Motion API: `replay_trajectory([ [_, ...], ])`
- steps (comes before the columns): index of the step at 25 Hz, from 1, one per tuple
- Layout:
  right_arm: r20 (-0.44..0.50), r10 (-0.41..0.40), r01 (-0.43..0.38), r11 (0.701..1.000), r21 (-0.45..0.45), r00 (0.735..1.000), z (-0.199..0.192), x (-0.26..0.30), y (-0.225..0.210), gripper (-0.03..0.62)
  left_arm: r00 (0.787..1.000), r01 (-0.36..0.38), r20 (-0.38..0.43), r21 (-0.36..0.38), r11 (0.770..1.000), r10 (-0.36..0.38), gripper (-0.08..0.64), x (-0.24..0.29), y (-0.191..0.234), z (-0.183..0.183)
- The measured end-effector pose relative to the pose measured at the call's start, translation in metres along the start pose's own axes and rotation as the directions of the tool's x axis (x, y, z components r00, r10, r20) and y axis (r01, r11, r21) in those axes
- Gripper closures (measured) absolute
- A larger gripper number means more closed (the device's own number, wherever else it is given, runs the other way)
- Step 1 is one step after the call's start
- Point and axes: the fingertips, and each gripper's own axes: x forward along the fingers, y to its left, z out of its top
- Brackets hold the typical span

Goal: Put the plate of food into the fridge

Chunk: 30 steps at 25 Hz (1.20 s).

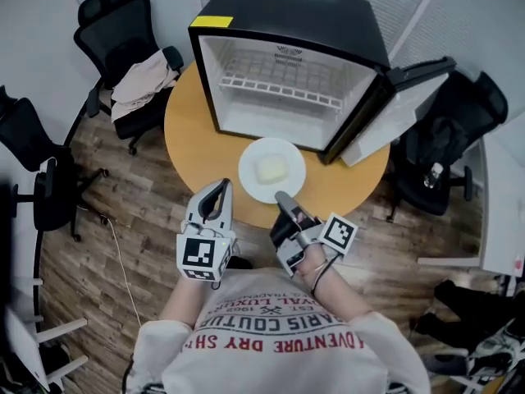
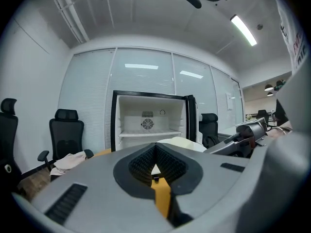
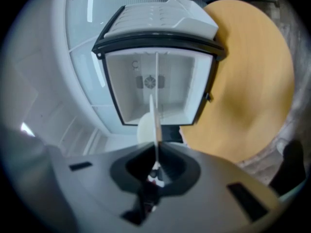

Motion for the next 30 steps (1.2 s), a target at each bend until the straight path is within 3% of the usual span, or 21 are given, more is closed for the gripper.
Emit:
replay_trajectory([
  [11,0.198,-0.019,0.011,0.999,0.040,0.980,0.002,0.074,0.002,0.554,0.980,0.197,-0.007,0.035,0.980,-0.197,0.534,0.049,0.068,0.004],
  [15,0.221,-0.013,0.004,0.999,0.040,0.975,0.005,0.091,0.005,0.554,0.980,0.201,-0.011,0.003,0.980,-0.201,0.534,0.061,0.084,0.005],
  [24,0.214,-0.015,0.009,1.000,0.028,0.977,0.040,0.099,0.016,0.554,0.977,0.213,0.007,0.015,0.977,-0.213,0.534,0.098,0.068,0.014],
  [30,0.207,-0.006,0.004,1.000,0.008,0.978,0.068,0.124,0.029,0.554,0.981,0.190,0.023,0.025,0.982,-0.190,0.534,0.126,0.084,0.024],
])
